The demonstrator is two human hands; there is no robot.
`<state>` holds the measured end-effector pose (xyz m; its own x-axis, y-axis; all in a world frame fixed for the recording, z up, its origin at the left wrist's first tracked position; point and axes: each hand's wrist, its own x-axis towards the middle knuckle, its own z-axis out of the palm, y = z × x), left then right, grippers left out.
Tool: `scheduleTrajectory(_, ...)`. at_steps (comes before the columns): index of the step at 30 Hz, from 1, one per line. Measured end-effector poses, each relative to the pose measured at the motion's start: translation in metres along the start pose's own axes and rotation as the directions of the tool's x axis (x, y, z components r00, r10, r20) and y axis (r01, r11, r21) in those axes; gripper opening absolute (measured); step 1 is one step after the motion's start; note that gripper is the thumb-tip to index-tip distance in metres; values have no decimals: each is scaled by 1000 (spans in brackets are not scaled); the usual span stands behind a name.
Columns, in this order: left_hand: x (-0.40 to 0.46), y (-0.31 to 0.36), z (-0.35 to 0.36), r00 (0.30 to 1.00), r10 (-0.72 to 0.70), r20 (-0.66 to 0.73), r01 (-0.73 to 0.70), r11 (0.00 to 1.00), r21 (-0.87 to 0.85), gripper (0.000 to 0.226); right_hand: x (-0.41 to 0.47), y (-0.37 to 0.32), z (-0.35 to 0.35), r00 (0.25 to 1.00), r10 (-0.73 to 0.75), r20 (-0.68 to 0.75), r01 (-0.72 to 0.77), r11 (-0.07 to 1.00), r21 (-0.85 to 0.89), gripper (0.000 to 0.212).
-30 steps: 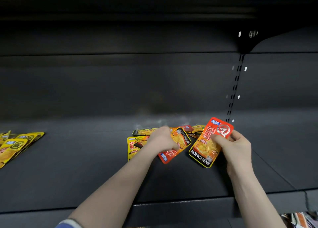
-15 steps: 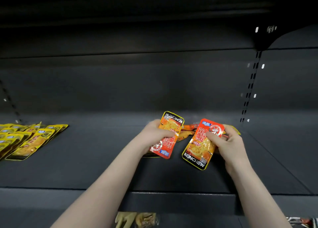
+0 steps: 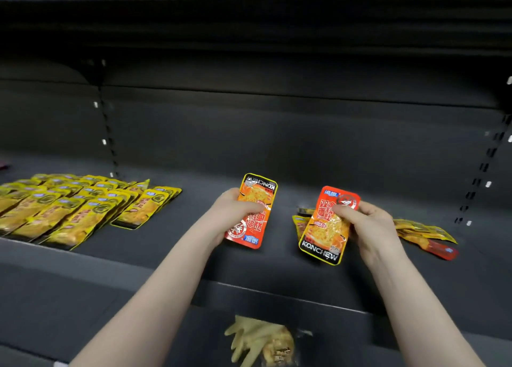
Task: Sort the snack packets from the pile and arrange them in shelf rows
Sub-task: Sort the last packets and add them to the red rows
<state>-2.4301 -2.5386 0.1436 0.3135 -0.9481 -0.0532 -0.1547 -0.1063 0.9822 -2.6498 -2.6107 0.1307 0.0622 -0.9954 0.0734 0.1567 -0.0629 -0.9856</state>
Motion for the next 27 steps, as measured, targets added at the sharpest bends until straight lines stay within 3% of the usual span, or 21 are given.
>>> scheduleTrajectory(8, -24, -31, -170, 995, 34, -92, -37, 999, -32, 23, -41, 26, 172, 998, 6, 64, -4, 1000, -30, 12)
scheduleTrajectory(16, -43, -64, -354, 982, 21, -187, -32, 998, -53, 15, -88, 43, 359, 990, 11, 144, -18, 999, 47, 10)
scheduleTrajectory(27, -14, -103, -516, 959, -18, -283, 10, 1000, -28, 21, -93, 56, 536, 962, 27, 270, -30, 1000, 6, 11)
